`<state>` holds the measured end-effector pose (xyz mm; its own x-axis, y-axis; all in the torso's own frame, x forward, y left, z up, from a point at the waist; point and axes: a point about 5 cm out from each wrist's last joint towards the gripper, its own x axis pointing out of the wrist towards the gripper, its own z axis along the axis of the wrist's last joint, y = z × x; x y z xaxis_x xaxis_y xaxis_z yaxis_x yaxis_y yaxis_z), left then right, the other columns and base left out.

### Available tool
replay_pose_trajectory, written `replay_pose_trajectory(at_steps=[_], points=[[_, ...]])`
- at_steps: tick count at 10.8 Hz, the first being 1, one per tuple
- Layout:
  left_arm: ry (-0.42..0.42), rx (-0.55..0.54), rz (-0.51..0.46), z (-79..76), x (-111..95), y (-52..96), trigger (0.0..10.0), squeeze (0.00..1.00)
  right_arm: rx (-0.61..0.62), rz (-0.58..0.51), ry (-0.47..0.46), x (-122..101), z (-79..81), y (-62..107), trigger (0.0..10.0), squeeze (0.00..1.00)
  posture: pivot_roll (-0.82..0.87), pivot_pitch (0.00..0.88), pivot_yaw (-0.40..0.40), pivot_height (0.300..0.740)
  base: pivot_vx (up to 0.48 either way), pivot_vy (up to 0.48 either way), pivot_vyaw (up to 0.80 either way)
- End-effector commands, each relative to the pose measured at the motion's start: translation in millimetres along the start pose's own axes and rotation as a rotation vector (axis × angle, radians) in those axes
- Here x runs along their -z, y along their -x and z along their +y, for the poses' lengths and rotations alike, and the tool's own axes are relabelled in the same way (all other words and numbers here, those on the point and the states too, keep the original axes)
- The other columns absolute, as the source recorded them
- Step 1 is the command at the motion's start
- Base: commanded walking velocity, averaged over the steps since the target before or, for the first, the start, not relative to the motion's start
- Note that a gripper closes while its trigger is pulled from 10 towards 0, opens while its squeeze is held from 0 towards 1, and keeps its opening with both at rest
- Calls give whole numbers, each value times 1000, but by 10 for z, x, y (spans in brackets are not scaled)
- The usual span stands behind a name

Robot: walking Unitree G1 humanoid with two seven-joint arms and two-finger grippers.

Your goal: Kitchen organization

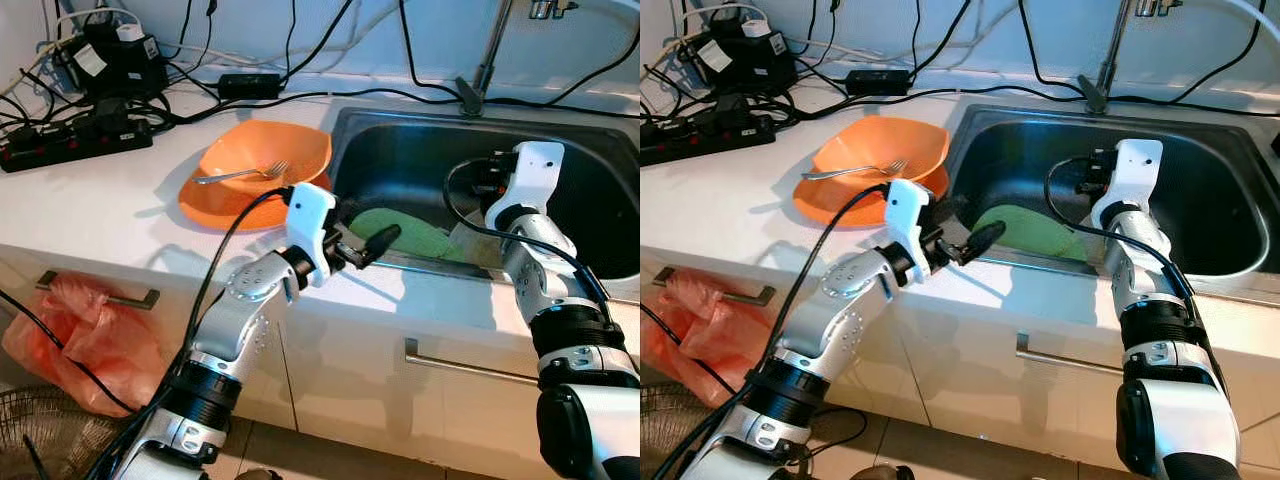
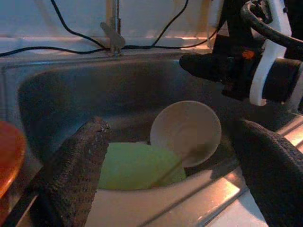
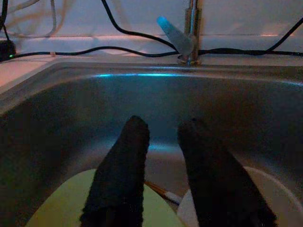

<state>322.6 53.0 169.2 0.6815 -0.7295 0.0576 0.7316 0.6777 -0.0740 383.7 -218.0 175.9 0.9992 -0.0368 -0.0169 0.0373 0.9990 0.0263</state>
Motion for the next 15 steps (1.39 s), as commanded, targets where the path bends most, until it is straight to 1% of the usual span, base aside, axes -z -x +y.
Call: replay_pose_trajectory(at_steps=[1,2,4,5,6,7,8,9,10,11,12,13,14,15], points=[[-7,-9,11,34,25,15,10000,1000,-13,-21,1,-76,33,-35,10000,1000,12,25,59,740,0,0,0],[-10,-17,7,45,16,15,10000,1000,-19,-22,-7,-75,40,-38,10000,1000,12,25,58,740,0,0,0],[-61,-116,-42,145,-82,18,10000,1000,-37,-30,-20,-99,72,-42,10000,1000,12,24,58,740,0,0,0],[-97,-216,-104,251,-203,58,10000,1000,-54,-35,-32,-111,97,-39,10000,1000,12,23,57,740,0,0,0],[-122,-274,-165,312,-305,98,10000,1000,-63,-37,-38,-113,109,-35,10000,1000,14,23,57,740,0,0,0],[-171,-403,-282,449,-479,212,10000,1000,-97,-54,-57,-128,152,-17,10000,1000,16,24,58,740,0,0,0],[-191,-489,-339,536,-554,292,10000,1000,-145,-77,-84,-149,212,5,10000,1000,15,24,59,740,0,0,0],[-215,-574,-382,618,-618,373,10000,1000,-244,-113,-138,-184,320,60,10000,1000,15,23,59,740,0,0,0],[-234,-619,-410,660,-669,424,10000,1000,-335,-133,-169,-204,409,127,10000,1000,16,26,58,740,0,0,0],[-237,-701,-442,736,-704,498,10000,1000,-475,-162,-185,-236,528,249,10000,1000,14,27,58,740,0,0,0],[-204,-759,-459,801,-704,557,10000,1000,-618,-170,-199,-266,664,386,10000,1000,12,28,59,740,0,0,0],[-131,-829,-455,886,-672,613,10000,1000,-813,-150,-208,-290,841,598,10000,298,12,29,58,740,0,0,0],[-39,-891,-437,965,-598,656,10000,1000,-950,-104,-175,-252,946,773,10000,0,11,30,58,740,0,0,0],[-10,-903,-433,981,-577,663,10000,1000,-975,-92,-165,-239,962,808,10000,0,12,29,58,740,0,0,0]])
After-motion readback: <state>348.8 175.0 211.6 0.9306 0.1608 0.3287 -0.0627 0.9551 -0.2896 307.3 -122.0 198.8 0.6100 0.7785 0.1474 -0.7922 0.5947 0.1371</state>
